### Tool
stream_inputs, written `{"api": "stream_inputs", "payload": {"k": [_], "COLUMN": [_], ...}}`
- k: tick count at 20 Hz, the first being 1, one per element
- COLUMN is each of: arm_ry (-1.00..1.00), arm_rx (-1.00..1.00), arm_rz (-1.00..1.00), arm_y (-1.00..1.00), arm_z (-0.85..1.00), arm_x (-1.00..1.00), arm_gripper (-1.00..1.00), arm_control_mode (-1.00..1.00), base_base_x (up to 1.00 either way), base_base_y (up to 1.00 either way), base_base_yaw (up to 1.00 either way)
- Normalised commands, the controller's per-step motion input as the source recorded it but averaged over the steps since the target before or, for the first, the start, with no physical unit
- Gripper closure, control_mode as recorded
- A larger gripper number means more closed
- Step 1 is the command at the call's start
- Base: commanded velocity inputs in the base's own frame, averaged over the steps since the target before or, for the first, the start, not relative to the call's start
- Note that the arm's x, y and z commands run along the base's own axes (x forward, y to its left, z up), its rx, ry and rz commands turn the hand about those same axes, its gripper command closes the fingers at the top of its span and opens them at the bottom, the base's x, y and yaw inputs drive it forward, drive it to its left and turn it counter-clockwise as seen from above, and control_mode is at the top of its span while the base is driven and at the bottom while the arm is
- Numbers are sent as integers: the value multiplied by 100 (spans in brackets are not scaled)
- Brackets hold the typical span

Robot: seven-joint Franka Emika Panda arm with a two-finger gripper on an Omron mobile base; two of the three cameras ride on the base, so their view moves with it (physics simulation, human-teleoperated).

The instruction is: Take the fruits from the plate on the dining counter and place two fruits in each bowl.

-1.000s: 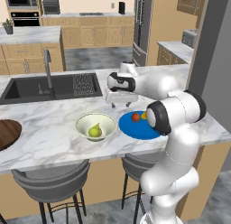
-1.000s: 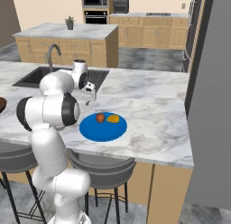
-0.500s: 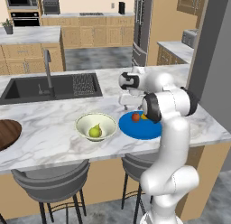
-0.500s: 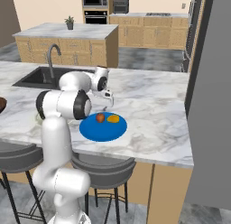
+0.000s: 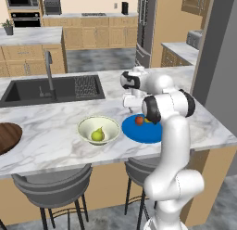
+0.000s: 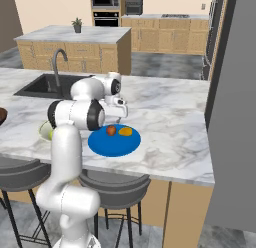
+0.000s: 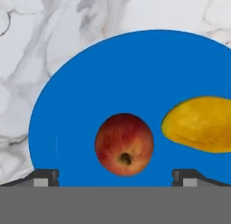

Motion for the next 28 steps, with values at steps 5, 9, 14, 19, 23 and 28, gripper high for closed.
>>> {"api": "stream_inputs", "payload": {"k": [5,9,14,19,23,28], "arm_ry": [-13,-30,-22,5,2,0], "arm_rx": [0,1,0,0,0,0], "arm_rz": [0,0,0,0,0,0], "arm_y": [-20,-2,0,0,0,0], "arm_z": [-23,-11,-1,0,-9,-24], "arm_x": [-82,-11,27,31,18,2], "arm_gripper": [-100,-100,-100,-100,-100,-100], "arm_control_mode": [-100,-100,-100,-100,-100,-100], "base_base_x": [0,0,0,0,0,0], "base_base_y": [0,0,0,0,0,0], "base_base_yaw": [0,0,0,0,0,0]}}
